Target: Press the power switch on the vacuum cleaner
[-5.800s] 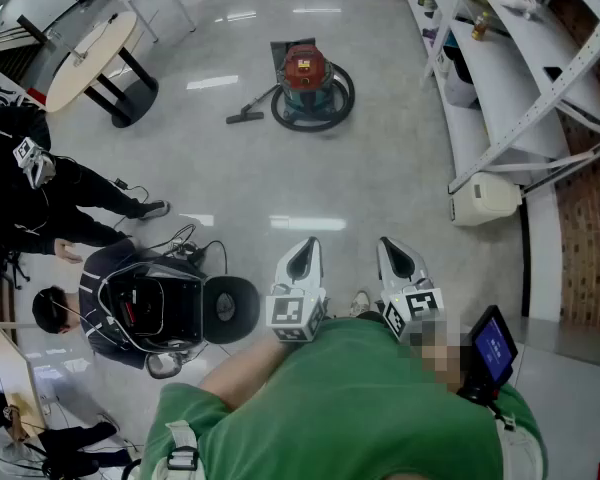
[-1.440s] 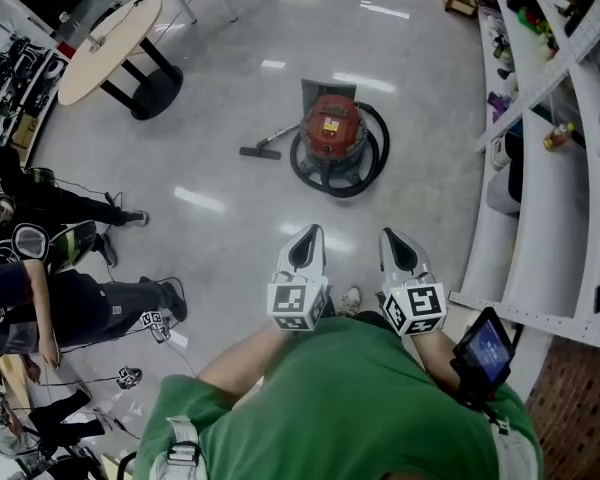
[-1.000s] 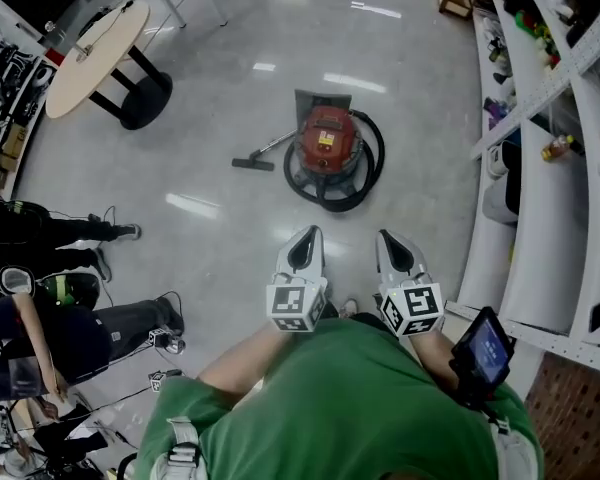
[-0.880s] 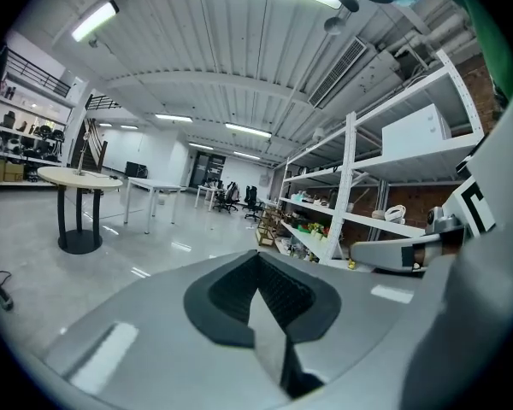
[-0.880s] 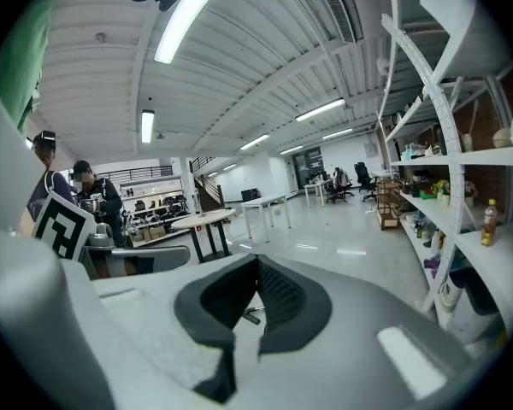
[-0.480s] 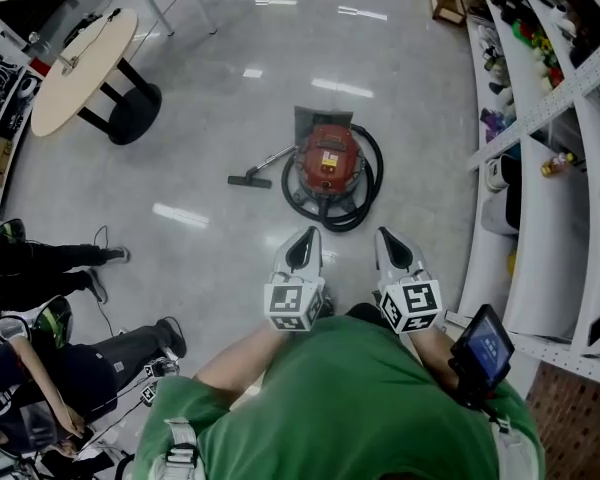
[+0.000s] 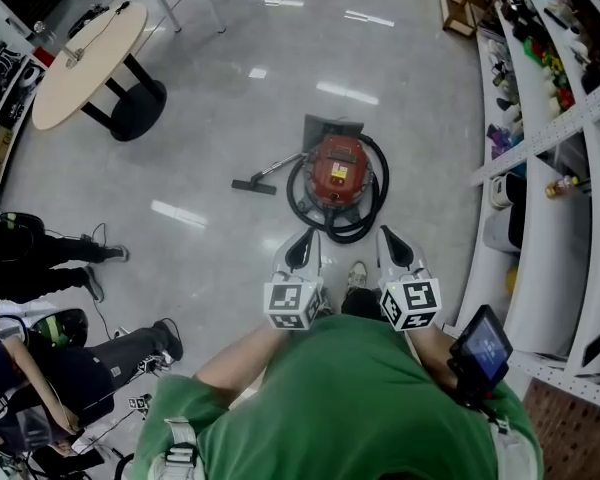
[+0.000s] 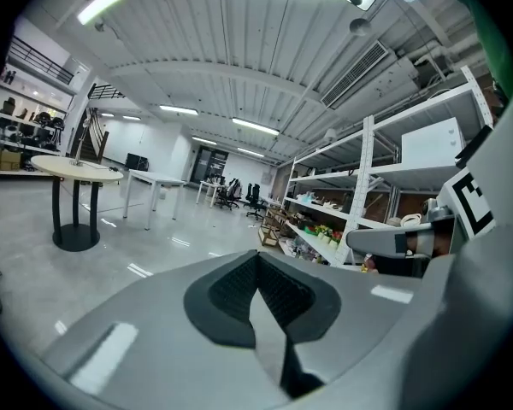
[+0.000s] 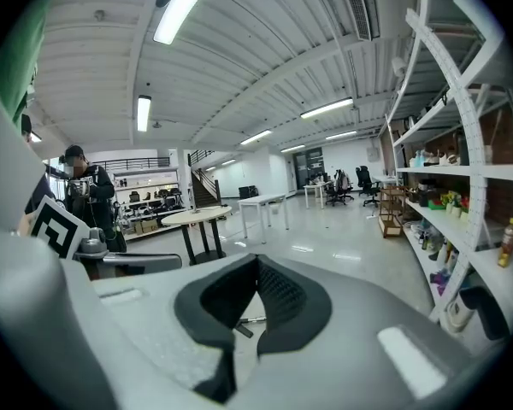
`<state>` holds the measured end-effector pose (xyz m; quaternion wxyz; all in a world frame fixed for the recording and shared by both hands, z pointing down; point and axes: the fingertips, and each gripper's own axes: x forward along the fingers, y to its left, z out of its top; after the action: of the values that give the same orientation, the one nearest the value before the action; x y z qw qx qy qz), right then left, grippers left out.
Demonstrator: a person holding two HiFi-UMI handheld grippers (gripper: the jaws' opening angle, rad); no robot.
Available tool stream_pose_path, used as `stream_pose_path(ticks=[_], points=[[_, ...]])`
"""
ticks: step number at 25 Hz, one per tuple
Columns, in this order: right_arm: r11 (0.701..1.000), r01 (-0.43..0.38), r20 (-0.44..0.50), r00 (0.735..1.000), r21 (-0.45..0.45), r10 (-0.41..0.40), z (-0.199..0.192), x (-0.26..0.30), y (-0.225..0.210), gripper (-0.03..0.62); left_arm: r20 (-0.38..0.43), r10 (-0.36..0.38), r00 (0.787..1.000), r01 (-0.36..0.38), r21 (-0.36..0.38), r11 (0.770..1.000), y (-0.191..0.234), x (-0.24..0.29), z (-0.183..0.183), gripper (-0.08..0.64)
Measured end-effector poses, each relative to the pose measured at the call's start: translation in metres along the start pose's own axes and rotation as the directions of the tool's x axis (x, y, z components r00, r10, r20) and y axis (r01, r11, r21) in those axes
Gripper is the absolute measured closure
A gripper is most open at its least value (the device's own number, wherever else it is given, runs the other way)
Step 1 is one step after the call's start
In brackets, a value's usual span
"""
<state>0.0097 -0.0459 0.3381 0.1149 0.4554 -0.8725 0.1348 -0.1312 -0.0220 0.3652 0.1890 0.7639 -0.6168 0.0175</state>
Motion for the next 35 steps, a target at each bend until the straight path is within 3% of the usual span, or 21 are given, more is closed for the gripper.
stream_pose_path(ticks=[15,25,35], points=[[0.998,-0.058,-0.032,0.998,-0.013,0.058,0.014,0.076,-0.052,0.59,-0.037,0.078,0.996,-0.078,-0.003,0.997,0.021,0.078,0.008,0.553],[0.995,-0.101,-0.095,0.99,0.014,0.102,-0.002,0.123,-0.088,0.591,-0.108,0.132,0.985,-0.132,0.008,0.991,0.032,0.128,-0.011,0.552],[0.993,-0.119,-0.16,0.98,0.029,0.122,-0.023,0.166,-0.117,0.591,-0.207,0.141,0.968,-0.145,-0.006,0.989,0.04,0.177,-0.035,0.552]])
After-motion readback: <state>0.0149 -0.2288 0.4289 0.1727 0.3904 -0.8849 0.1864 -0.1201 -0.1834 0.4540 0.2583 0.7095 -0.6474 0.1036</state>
